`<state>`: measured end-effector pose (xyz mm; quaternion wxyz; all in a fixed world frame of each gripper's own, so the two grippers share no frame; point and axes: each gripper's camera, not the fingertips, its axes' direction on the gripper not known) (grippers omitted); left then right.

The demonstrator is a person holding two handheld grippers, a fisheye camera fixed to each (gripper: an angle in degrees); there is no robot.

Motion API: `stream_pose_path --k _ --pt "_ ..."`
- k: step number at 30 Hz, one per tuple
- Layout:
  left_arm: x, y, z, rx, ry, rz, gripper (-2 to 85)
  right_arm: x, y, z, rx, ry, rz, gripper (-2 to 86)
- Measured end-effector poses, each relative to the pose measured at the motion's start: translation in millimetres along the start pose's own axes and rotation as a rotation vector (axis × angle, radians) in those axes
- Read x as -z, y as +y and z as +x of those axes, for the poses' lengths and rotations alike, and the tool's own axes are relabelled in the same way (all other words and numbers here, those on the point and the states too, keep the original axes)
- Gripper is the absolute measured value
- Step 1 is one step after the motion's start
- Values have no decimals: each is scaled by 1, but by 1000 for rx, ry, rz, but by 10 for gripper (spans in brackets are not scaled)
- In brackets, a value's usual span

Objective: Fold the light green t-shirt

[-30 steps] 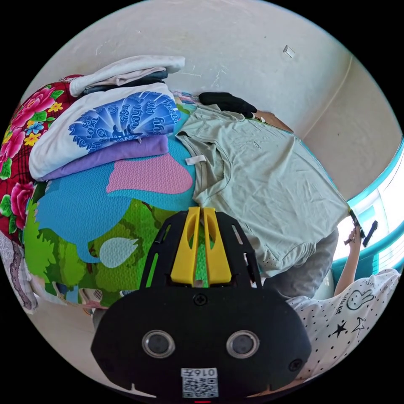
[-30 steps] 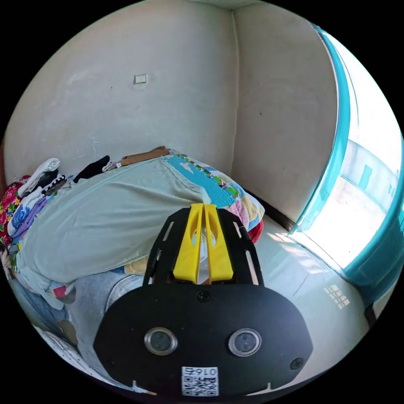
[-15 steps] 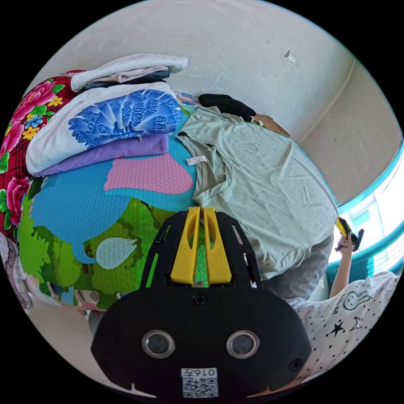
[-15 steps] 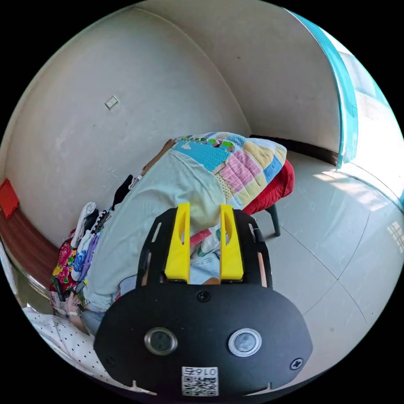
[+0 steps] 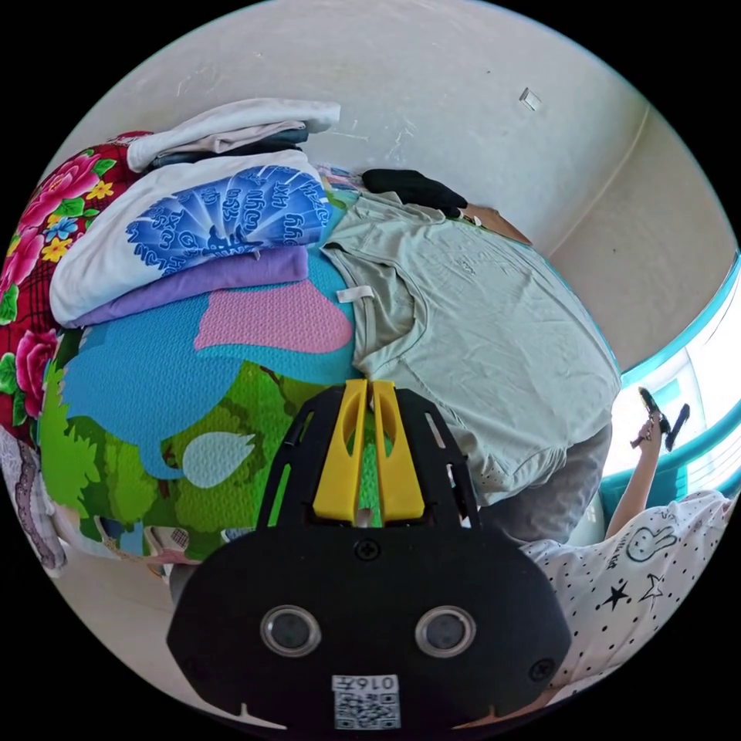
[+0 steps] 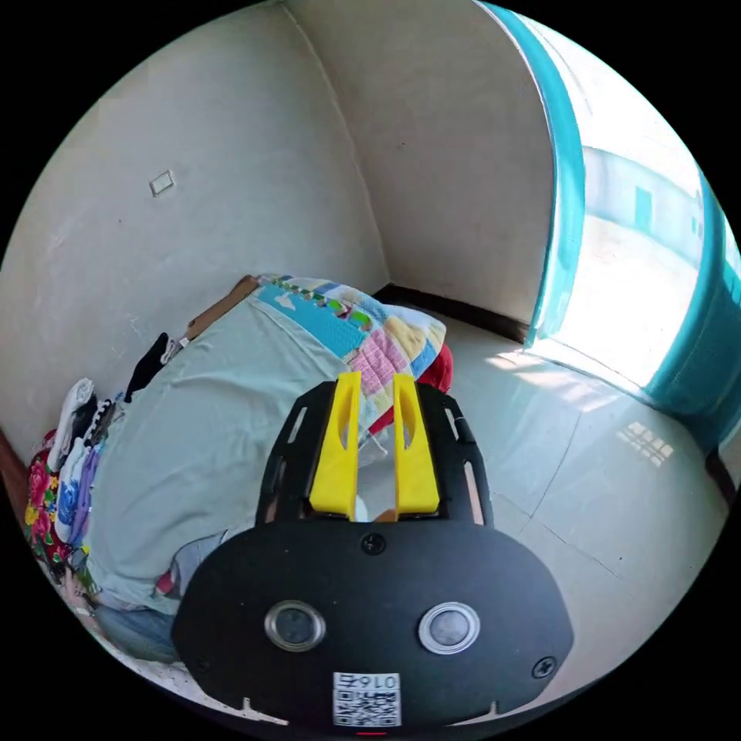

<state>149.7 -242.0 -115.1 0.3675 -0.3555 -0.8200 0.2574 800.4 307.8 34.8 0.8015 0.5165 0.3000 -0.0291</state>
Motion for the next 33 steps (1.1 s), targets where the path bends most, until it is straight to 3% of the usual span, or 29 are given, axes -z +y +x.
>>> stream_pose_path --k 3,5,8,10,13,15,17,20,24,31,33 --pt "5 -17 -5 0 -9 -18 -7 0 -20 -94 273 -26 148 67" --pt "11 -28 -8 24 -26 -24 -2 -30 -47 -168 467 -263 79 87" --pt "38 -49 -5 24 -161 13 23 -86 -78 -245 568 -429 1 98" --pt "61 -72 2 11 -265 63 52 -125 -92 -289 625 -424 -45 99" --pt "90 -140 33 -186 -170 174 98 -192 -109 -352 687 -382 -126 103" --pt "86 -218 61 -332 -98 203 103 -233 -117 -385 712 -349 -157 108" --pt "62 -287 74 -374 -142 188 102 -289 -130 -420 710 -289 -179 119" --pt "-15 -401 74 -363 -296 60 99 -360 -154 -452 653 -241 -223 125" --pt "-115 -519 39 -312 -219 -164 110 -432 -177 -487 592 -238 -308 127" --pt "-174 -632 -36 -160 -173 -126 135 -533 -176 -568 598 -268 -449 138" --pt "-196 -656 -58 -135 -104 -210 124 -550 -173 -583 569 -282 -468 137"
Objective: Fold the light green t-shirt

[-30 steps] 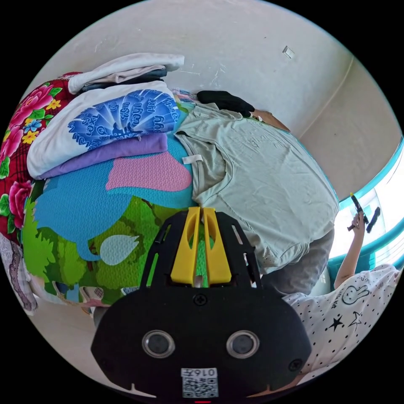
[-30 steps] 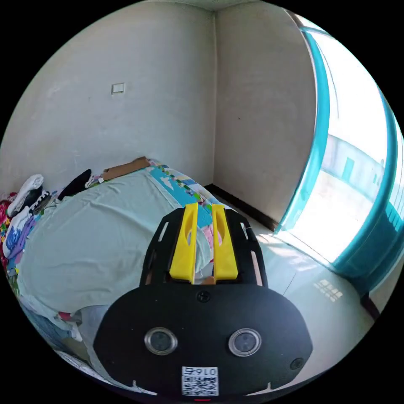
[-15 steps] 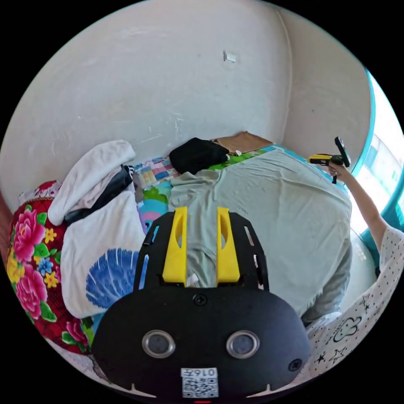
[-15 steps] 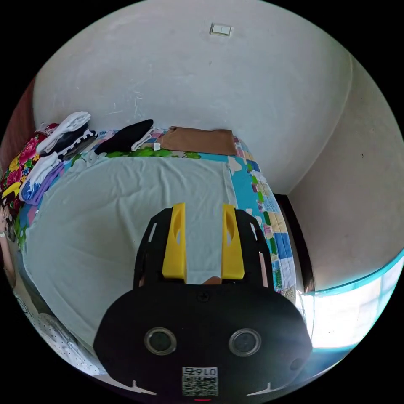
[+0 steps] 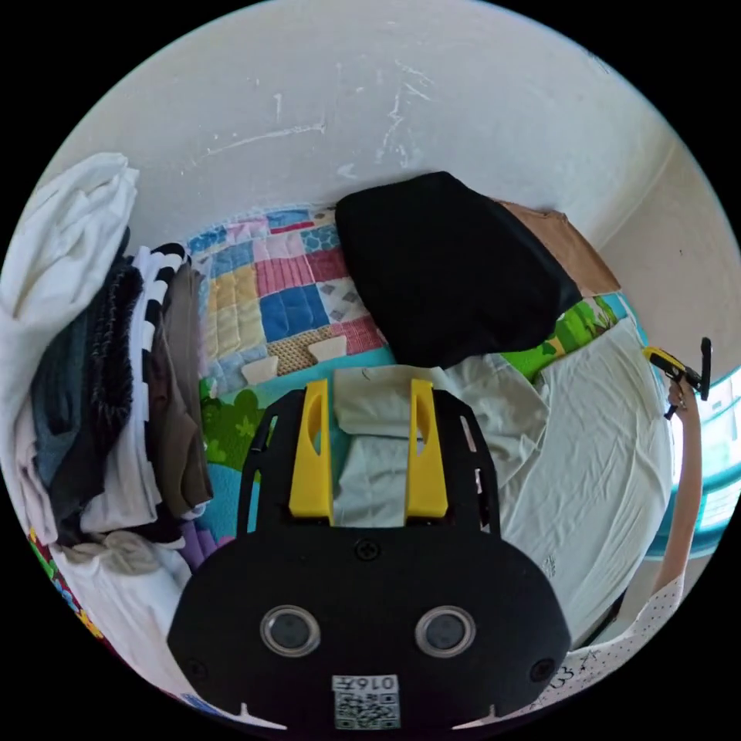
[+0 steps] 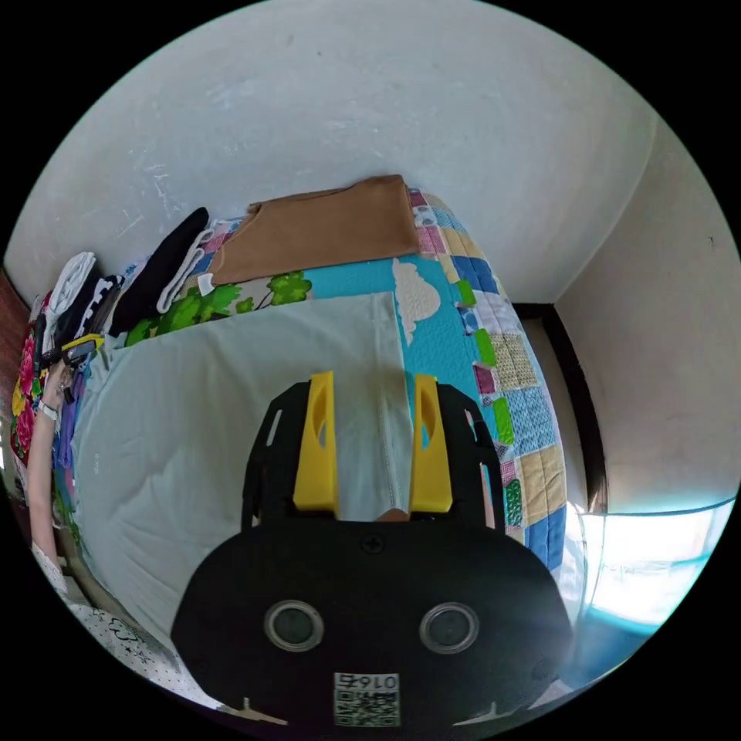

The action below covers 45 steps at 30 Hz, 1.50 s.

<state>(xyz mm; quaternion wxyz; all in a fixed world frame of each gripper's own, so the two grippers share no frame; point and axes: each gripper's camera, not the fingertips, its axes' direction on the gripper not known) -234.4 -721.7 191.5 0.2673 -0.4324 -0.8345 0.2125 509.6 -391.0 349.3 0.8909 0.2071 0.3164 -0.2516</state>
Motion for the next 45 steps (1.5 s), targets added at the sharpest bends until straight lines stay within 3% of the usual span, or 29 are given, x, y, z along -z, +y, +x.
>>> stream_pose_path --k 4,7,11,16,20,24,26,31,34,37,40,41,42,45 --pt "10 -11 -11 -121 -30 4 7 -13 -15 -62 136 -136 87 123" --pt "39 -8 -19 -176 -29 106 -5 -13 -24 -171 400 -283 138 121" --pt "92 -6 -31 -232 119 236 -9 -17 -52 -341 662 -438 135 131" --pt "145 17 -18 -414 245 304 -10 -46 -85 -499 798 -395 129 137" --pt "175 53 4 -557 241 341 -10 -101 -105 -573 731 -313 50 141" --pt "183 70 16 -604 175 330 -10 -154 -100 -600 698 -298 -98 96" --pt "189 68 15 -587 107 335 -10 -152 -92 -600 652 -282 1 17" --pt "218 40 -2 -495 -98 377 -9 -119 -101 -604 634 -262 117 -1" --pt "243 25 -5 -464 -47 434 -9 -94 -111 -607 625 -279 135 -3" --pt "266 42 16 -603 76 517 -6 -63 -101 -604 639 -298 193 -2" --pt "247 71 43 -804 200 354 5 -36 -81 -589 649 -321 230 3" --pt "224 80 52 -839 225 209 30 -28 -72 -582 662 -326 232 7" --pt "199 89 58 -821 203 61 62 -25 -68 -579 664 -323 230 10" --pt "167 113 62 -760 130 -62 108 -15 -49 -581 742 -268 184 45"
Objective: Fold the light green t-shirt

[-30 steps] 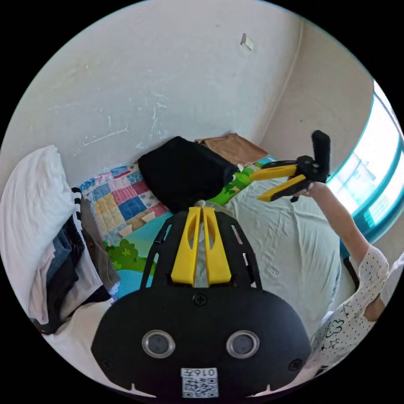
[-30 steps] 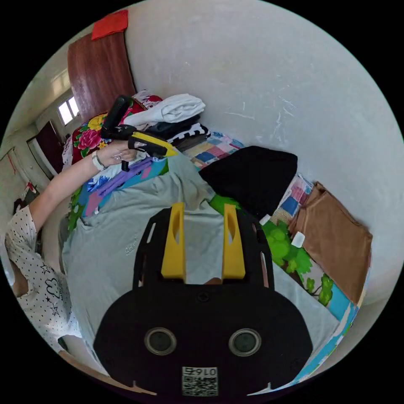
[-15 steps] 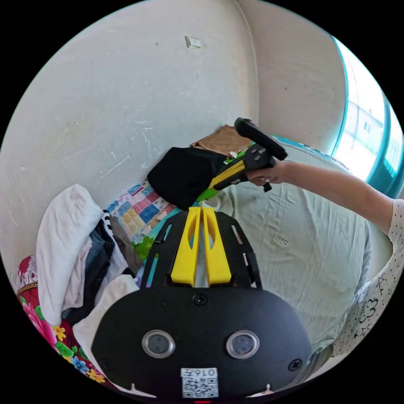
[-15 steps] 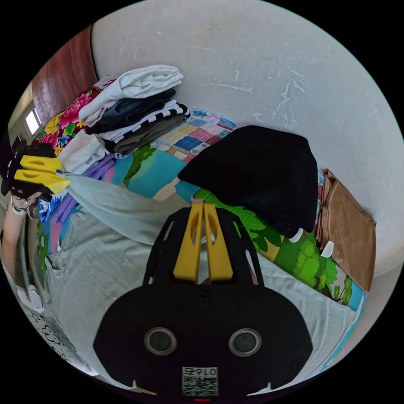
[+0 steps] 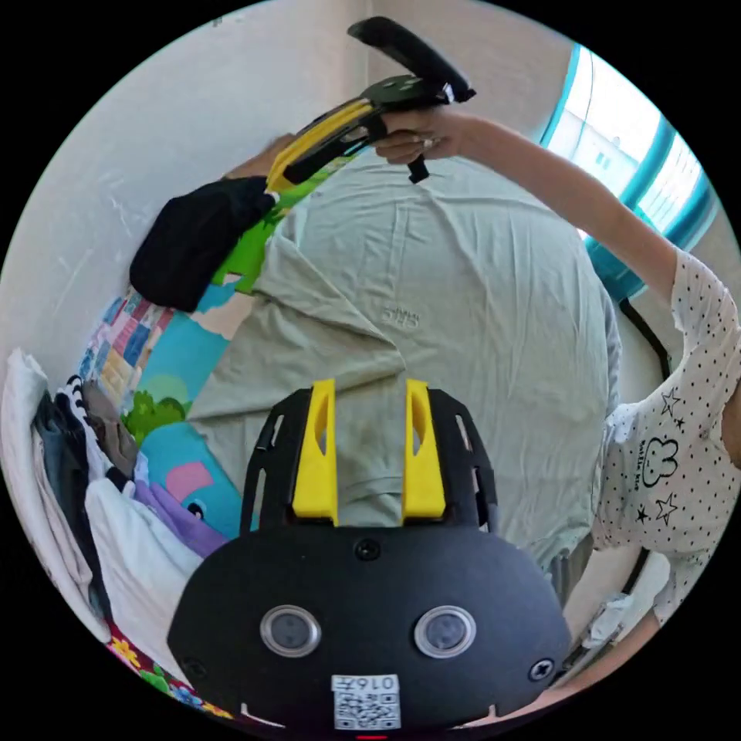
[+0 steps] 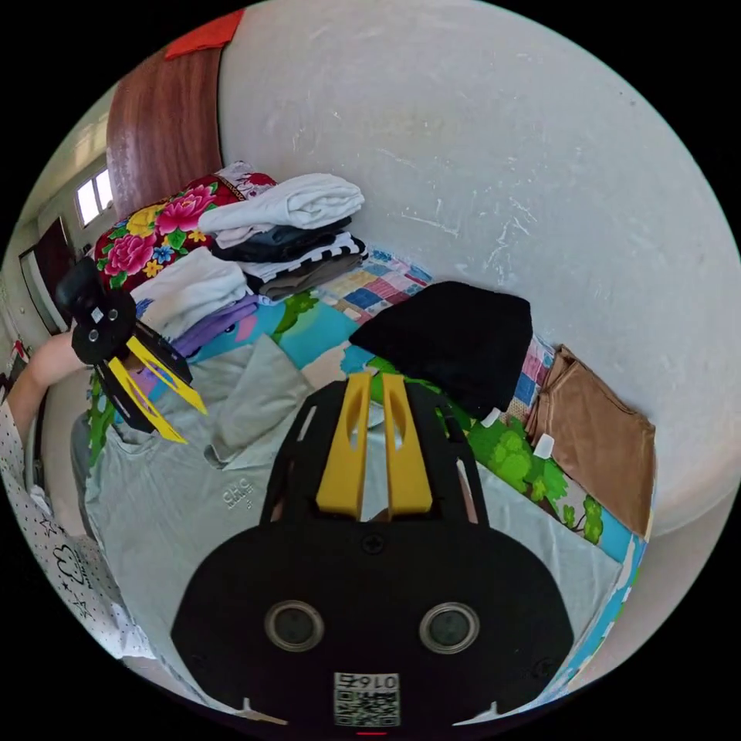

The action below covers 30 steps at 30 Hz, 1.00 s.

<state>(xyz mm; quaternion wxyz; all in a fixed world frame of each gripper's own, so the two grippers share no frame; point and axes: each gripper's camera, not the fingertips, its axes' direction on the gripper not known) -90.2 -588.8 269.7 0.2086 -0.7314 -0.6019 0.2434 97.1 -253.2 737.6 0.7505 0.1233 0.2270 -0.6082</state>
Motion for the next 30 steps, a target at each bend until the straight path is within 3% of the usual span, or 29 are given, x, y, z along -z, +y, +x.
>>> stream_pose_path --k 3,8,12,15,20,26,28,30 --pt "11 11 11 81 -88 109 99 -2 -5 -24 41 -11 -53 124" --pt "24 7 33 68 -126 163 96 -38 -23 -60 19 -121 -197 125" --pt "34 -1 60 43 -93 167 94 -65 -25 -85 34 63 -220 107" --pt "30 -3 73 39 -158 81 88 -81 -20 -91 42 188 -255 40" --pt "41 2 70 73 -181 60 5 -17 -7 -67 -50 200 -85 5" --pt "92 -5 23 216 -411 83 -5 47 -8 -11 -218 82 12 3" --pt "113 -3 10 265 -339 154 -1 57 -7 5 -285 70 16 2" --pt "116 -4 8 271 -103 198 53 62 -3 21 -360 22 13 2"
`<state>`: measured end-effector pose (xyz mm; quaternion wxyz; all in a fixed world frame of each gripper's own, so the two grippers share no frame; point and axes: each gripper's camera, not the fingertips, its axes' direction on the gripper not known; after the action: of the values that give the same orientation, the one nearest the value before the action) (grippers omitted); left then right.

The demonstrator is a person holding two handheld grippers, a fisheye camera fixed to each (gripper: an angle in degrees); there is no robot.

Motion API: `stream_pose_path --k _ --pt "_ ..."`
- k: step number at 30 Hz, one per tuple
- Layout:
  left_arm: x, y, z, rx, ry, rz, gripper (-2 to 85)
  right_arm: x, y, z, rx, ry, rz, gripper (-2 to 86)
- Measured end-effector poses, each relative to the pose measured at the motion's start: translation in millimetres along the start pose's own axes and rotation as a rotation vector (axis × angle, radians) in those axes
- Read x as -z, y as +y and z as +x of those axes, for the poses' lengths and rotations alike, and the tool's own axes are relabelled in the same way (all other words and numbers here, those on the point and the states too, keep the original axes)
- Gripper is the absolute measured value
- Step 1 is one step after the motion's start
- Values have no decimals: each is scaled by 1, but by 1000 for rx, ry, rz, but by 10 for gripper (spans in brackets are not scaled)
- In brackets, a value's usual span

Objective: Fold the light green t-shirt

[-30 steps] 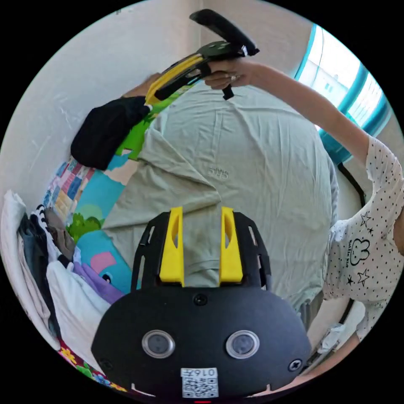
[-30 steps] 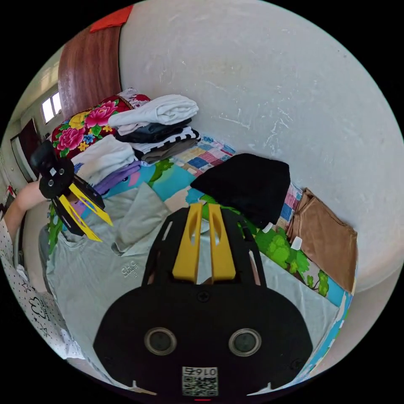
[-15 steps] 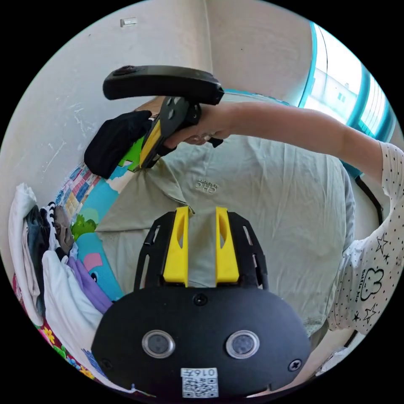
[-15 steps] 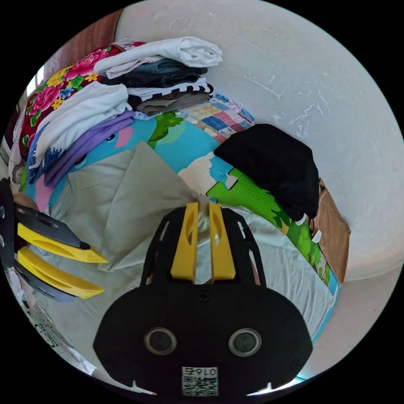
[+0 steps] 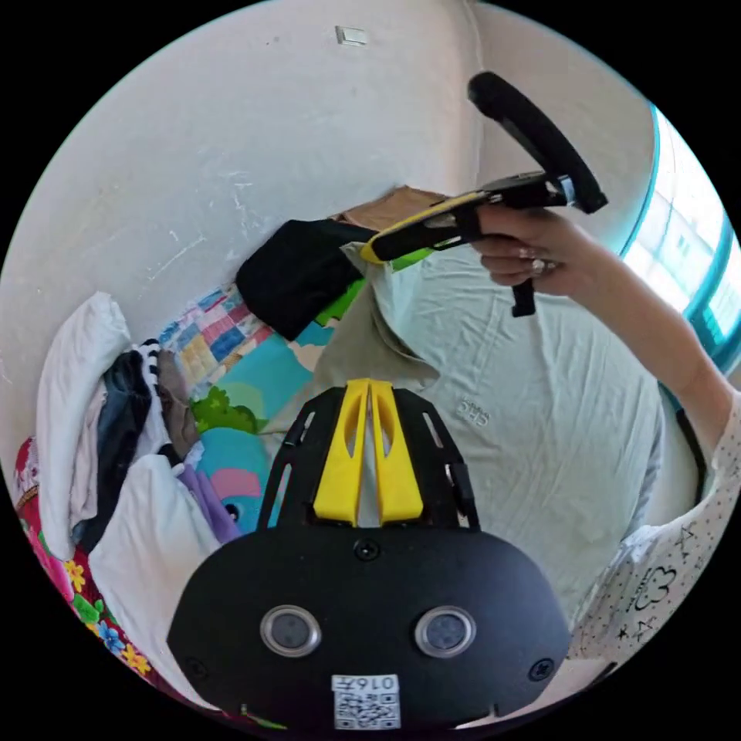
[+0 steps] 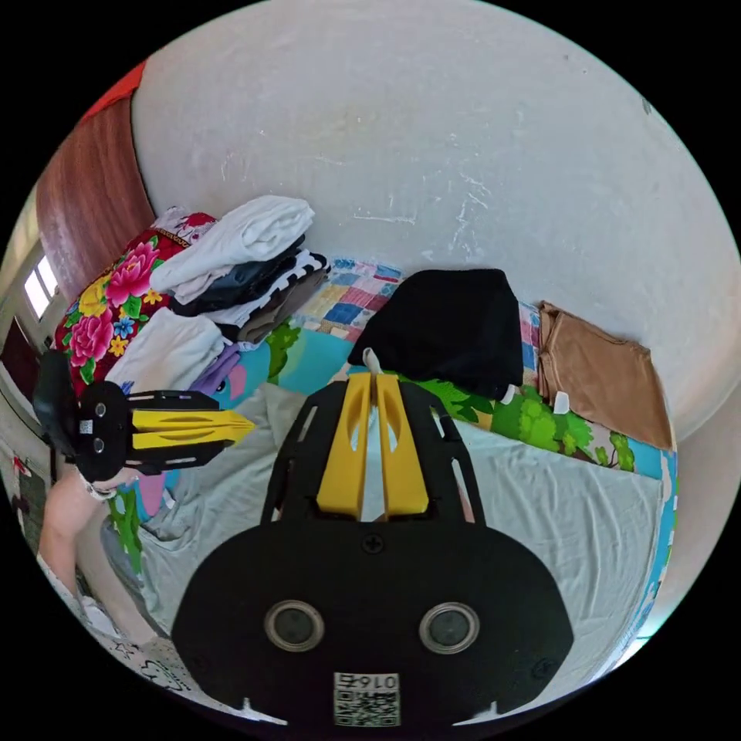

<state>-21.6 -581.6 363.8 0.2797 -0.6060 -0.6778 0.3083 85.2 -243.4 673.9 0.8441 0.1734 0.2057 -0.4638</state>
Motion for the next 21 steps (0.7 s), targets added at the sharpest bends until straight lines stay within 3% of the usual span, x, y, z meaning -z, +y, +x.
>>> stream_pose_path --k 2,10,15,17,21 --pt "-12 1 11 27 76 -26 104 2 -1 20 -88 -77 -24 2" --pt "-54 -10 78 118 -157 4 124 9 8 27 -77 -9 -49 2" --pt "-64 -34 89 170 -246 -44 84 20 10 24 -44 45 -37 2" --pt "-63 -41 83 170 -232 -79 7 23 11 25 -46 41 -39 2" --pt "-35 -48 54 145 -232 -101 -8 27 13 27 -35 47 -48 2"
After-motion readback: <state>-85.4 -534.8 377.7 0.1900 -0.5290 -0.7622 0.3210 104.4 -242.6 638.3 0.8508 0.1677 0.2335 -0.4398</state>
